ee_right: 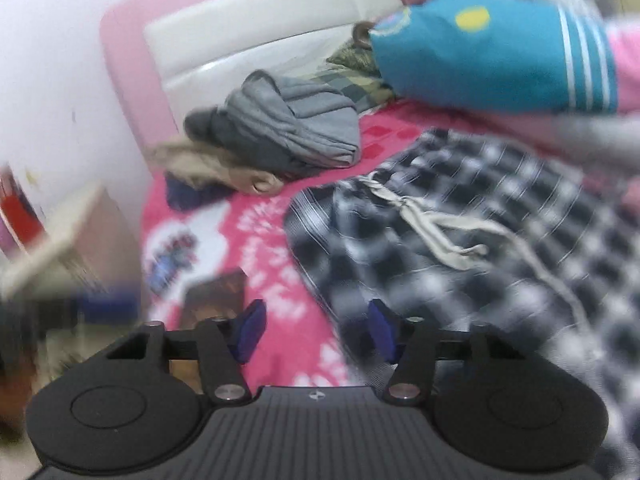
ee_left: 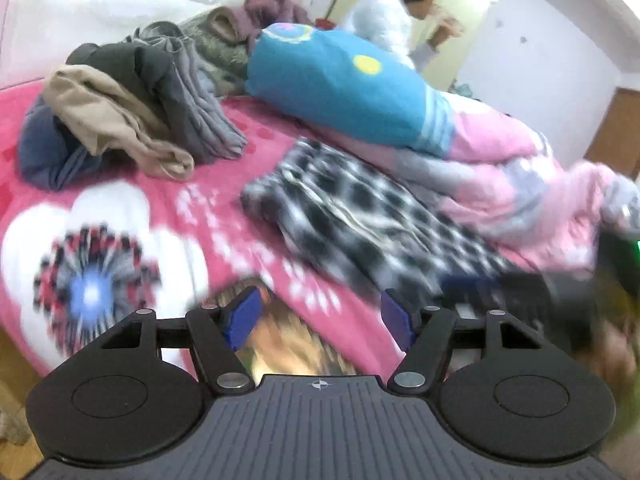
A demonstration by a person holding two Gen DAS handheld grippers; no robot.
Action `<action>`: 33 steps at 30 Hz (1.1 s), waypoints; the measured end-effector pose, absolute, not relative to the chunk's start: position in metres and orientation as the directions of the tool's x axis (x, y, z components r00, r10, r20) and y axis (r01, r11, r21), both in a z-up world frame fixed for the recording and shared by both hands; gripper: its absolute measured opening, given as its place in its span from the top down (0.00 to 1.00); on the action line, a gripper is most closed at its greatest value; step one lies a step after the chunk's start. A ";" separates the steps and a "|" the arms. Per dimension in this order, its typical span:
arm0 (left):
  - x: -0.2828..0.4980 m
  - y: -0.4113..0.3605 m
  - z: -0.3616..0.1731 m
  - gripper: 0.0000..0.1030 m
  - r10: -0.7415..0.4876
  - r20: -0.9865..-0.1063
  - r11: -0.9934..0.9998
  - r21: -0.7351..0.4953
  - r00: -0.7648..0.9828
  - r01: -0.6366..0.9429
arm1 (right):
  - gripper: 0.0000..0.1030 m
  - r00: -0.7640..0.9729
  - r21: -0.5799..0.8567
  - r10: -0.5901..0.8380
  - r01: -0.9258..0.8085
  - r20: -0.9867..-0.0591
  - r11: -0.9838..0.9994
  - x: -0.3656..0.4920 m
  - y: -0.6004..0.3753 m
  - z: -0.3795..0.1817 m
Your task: Fold clothes
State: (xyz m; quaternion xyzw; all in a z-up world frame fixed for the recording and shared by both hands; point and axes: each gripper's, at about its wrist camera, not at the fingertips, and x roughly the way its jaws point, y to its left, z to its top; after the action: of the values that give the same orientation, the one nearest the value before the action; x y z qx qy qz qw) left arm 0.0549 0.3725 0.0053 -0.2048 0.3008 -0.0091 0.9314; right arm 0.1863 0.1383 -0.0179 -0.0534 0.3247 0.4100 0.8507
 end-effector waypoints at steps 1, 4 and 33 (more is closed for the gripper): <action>0.068 0.381 0.009 0.38 -0.141 -0.558 0.912 -0.394 0.818 -0.111 | 0.53 0.482 0.108 0.644 -0.746 -0.594 0.657 0.177 0.141 -0.019; 0.118 0.399 0.012 0.39 -0.160 -0.602 0.903 -0.410 0.782 -0.131 | 0.58 0.558 -0.109 0.604 -0.780 -0.569 0.616 0.153 0.162 -0.025; 0.210 0.453 -0.035 0.95 -0.182 -0.758 0.874 -0.416 0.626 -0.250 | 0.99 0.179 0.372 0.757 -0.786 -0.628 0.494 0.236 0.217 -0.081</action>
State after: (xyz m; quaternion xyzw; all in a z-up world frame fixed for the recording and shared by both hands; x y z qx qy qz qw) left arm 0.2095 0.4531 -0.0353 -0.2501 0.4320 0.0198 0.8662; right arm 0.2359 0.2168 -0.0807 -0.0178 0.3973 0.5026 0.7676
